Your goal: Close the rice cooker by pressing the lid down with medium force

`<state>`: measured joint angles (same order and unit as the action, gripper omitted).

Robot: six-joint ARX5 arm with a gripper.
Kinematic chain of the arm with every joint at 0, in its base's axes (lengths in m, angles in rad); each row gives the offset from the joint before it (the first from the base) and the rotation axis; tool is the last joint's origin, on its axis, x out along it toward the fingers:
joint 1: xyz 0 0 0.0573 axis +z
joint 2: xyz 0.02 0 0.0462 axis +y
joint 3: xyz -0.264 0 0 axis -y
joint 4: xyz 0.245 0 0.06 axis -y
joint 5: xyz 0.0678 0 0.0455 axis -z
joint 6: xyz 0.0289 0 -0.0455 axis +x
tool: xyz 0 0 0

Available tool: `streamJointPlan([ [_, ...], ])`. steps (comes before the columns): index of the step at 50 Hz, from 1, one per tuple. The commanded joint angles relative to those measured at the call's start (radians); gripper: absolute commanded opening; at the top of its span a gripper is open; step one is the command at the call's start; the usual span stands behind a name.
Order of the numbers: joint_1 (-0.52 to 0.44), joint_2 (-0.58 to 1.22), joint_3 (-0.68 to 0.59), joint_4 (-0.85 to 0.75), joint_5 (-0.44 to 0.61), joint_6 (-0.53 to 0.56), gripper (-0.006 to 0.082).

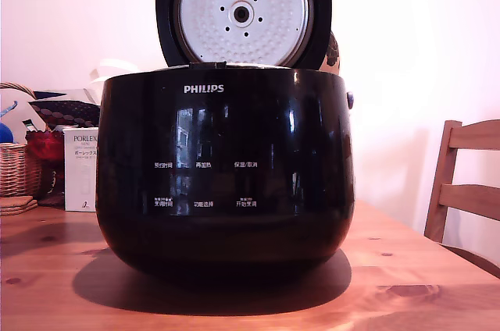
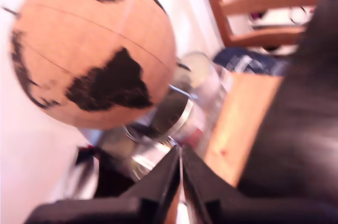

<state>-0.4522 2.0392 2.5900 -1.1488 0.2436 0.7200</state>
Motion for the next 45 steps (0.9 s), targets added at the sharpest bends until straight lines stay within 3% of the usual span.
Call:
streamJointPlan([
  [1,-0.034,0.042,-0.009,-0.064,0.011,0.007,-0.0024],
  [16,-0.086,0.034,-0.009,-0.203,0.025,-0.017,-0.0024],
  [45,-0.132,0.008,-0.009,-0.219,0.019,-0.201,-0.0024],
])
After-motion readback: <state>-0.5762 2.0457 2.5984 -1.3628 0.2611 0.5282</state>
